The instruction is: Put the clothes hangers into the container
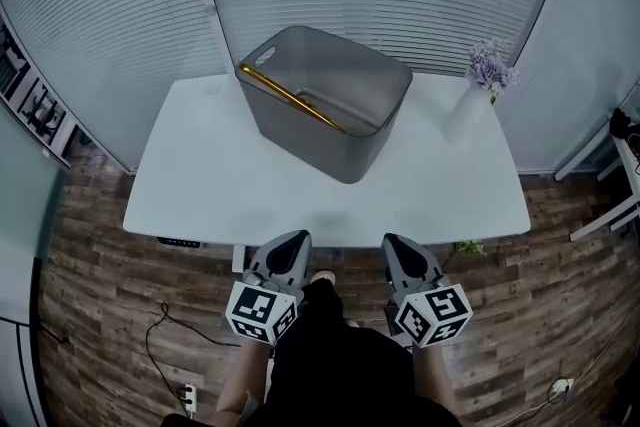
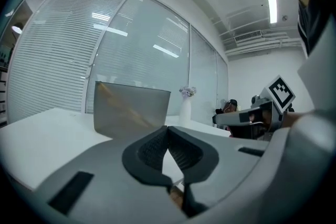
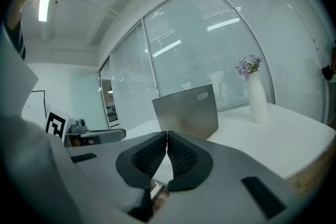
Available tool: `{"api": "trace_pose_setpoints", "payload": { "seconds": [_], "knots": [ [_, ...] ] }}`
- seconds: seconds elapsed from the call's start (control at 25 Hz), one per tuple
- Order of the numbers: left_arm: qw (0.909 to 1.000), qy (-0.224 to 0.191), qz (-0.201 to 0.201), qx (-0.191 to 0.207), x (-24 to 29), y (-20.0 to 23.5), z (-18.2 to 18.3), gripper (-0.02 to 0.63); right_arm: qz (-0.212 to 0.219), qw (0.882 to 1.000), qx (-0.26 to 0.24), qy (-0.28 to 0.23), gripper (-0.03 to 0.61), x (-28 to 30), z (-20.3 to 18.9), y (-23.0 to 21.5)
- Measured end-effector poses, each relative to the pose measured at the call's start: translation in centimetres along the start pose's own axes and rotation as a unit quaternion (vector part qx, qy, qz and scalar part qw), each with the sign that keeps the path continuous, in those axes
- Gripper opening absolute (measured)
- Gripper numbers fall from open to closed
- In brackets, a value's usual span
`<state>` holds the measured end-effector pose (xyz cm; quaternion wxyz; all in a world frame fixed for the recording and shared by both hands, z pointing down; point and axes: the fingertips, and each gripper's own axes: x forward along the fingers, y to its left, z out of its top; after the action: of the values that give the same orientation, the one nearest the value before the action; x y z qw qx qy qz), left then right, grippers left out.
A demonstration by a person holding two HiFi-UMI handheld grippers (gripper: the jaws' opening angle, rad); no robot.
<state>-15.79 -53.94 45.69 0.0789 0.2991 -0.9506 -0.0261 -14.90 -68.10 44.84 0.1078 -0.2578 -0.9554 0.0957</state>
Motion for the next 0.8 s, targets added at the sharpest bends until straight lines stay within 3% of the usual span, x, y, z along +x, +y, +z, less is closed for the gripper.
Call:
{"api": "trace_pose_setpoints", "payload": {
  "seconds": [0.48,0.8],
  "knots": [
    [0.9997,0.007,0.023,0.007,-0.6,0.4,-0.7,0.009,-0.009,0.999,0.035,-0.001,0.028,-0.6,-0.6,-0.9],
    [0.9991,0.004,0.042,-0.002,-1.1,1.4,-0.5,0.009,-0.011,0.999,0.033,-0.003,0.028,-0.5,-0.3,-1.1]
  ]
}}
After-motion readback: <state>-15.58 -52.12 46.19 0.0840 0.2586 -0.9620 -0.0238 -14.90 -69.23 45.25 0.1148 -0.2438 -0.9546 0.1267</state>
